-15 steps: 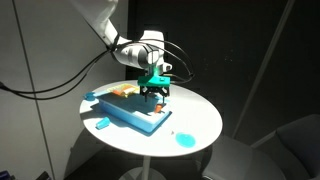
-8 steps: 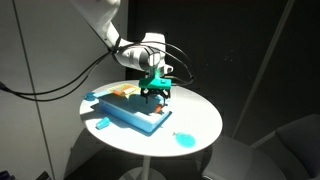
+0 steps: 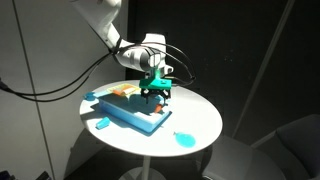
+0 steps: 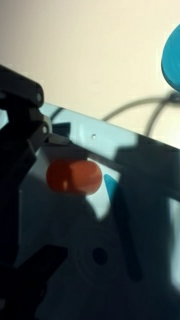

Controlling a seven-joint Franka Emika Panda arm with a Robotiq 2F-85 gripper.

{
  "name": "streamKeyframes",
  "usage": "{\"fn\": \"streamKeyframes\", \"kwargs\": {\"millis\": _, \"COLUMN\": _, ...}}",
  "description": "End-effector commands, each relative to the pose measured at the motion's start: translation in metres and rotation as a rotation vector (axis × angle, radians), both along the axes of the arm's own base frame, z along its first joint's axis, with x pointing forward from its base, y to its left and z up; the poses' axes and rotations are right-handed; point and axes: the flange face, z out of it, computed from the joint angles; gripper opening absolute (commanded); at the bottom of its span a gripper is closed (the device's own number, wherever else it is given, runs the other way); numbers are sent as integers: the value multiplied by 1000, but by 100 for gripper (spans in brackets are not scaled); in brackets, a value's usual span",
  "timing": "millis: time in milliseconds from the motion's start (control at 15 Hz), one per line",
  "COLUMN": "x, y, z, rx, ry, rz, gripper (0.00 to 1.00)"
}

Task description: Remove the orange cup from the sink and place it on the table without changing its upside down position

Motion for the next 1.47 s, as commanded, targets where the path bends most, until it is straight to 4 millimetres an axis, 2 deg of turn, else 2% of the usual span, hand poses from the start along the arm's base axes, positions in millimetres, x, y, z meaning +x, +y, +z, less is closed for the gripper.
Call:
{"fn": "streamKeyframes", "kwargs": {"millis": 0, "x": 8, "y": -2, "z": 1, "rx": -2, "ry": -15, "rz": 9, "gripper": 100}}
{"fn": "streamKeyframes", "kwargs": {"millis": 1067, "x": 8, "y": 5, "z": -16, "rx": 11, "ry": 14, "rz": 16, "gripper": 100}}
{"fn": "streamKeyframes", "kwargs": {"millis": 1133, "x": 8, "y": 6, "z": -16, "rx": 13, "ry": 14, "rz": 17, "gripper": 75}}
{"fn": "streamKeyframes", "kwargs": {"millis": 1200, "x": 8, "y": 6, "z": -16, "rx": 14, "ry": 14, "rz": 18, "gripper": 74}}
{"fn": "streamKeyframes", "kwargs": {"millis": 1400, "x": 8, "y": 6, "z": -16, "rx": 15, "ry": 11, "rz": 17, "gripper": 49}}
